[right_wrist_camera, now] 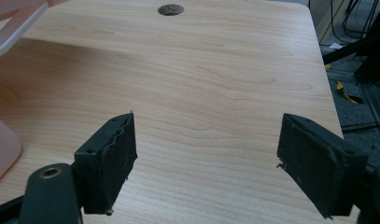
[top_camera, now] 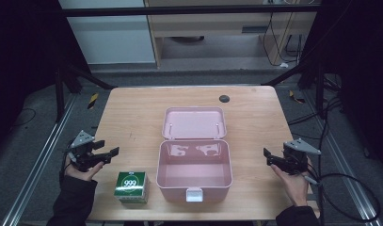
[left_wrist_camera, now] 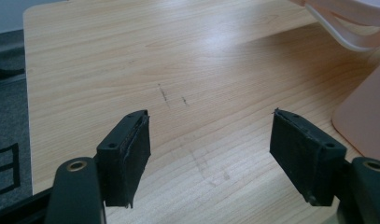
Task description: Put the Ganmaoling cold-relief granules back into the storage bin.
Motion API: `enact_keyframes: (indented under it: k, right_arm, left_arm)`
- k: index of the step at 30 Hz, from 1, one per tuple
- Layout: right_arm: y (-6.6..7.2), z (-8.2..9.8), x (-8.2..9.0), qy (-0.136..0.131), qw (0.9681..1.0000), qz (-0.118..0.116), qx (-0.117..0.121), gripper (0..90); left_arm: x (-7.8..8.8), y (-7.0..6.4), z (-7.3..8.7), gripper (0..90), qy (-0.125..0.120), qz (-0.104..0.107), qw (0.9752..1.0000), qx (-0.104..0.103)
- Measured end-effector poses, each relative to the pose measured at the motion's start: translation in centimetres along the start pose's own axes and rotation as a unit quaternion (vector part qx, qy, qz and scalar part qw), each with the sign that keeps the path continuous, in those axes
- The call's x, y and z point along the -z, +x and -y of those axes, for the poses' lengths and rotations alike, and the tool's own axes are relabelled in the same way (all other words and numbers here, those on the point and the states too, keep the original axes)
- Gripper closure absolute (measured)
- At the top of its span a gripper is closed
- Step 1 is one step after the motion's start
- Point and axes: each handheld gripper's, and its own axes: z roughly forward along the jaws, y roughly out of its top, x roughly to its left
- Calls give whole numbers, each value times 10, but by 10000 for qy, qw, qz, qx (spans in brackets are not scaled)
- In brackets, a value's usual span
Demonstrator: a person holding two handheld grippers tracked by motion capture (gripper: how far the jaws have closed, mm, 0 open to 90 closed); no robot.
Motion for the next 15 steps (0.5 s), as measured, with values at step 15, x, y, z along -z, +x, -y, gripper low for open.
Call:
enact_keyframes:
  k: [15]
  right_arm:
    - [4,-1,0,15,9999,-8,163,169]
  left_arm:
    - [27,-2,-36,201,417,533,9927,-1000]
